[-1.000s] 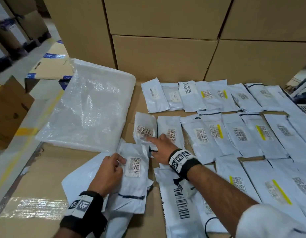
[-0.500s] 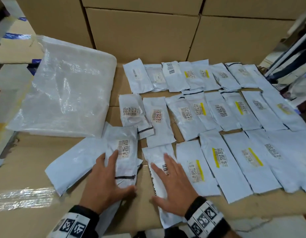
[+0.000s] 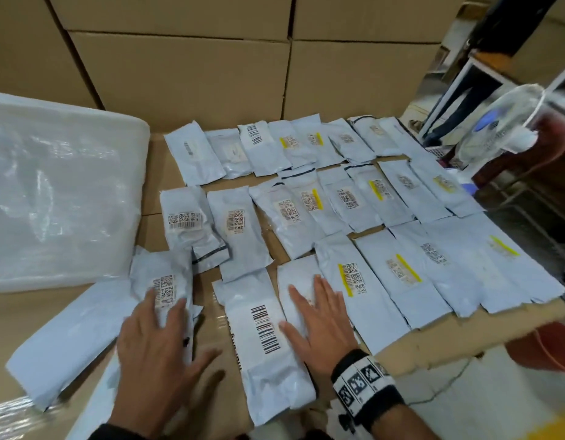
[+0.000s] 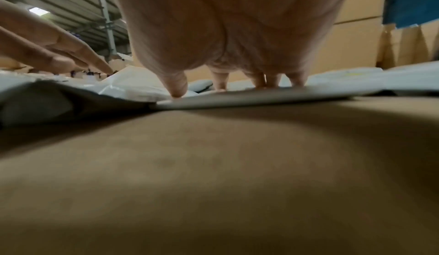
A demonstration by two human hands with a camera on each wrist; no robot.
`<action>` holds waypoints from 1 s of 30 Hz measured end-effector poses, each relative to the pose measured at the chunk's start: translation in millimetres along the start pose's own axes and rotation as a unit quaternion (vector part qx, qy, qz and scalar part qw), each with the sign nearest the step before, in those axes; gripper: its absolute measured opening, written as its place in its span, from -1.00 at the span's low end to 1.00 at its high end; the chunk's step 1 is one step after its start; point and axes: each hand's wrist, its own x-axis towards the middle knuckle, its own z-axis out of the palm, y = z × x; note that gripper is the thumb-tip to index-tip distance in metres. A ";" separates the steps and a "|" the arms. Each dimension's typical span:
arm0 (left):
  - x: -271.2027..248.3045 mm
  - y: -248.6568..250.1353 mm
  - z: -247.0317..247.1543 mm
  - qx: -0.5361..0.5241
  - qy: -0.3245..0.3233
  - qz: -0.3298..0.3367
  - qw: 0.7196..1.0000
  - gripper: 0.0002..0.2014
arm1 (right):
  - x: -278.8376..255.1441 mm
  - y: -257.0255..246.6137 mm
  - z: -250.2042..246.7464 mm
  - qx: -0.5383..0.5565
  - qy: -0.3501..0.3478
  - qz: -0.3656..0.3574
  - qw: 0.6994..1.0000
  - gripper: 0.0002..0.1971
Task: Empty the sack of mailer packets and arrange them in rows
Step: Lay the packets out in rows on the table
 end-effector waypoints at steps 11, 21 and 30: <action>0.0 75.5 52.9 0.044 -0.093 0.114 0.988 -0.05 | 2.8 84.3 -38.3 0.064 0.127 0.092 0.986 -0.19; 11.8 94.1 58.2 0.076 -0.059 0.085 0.992 -0.03 | -14.1 139.0 -27.8 0.016 0.050 0.162 0.985 -0.06; 29.3 145.6 72.5 0.030 -0.013 0.169 0.985 -0.23 | -3.9 159.8 -65.3 0.023 0.125 0.147 0.981 -0.11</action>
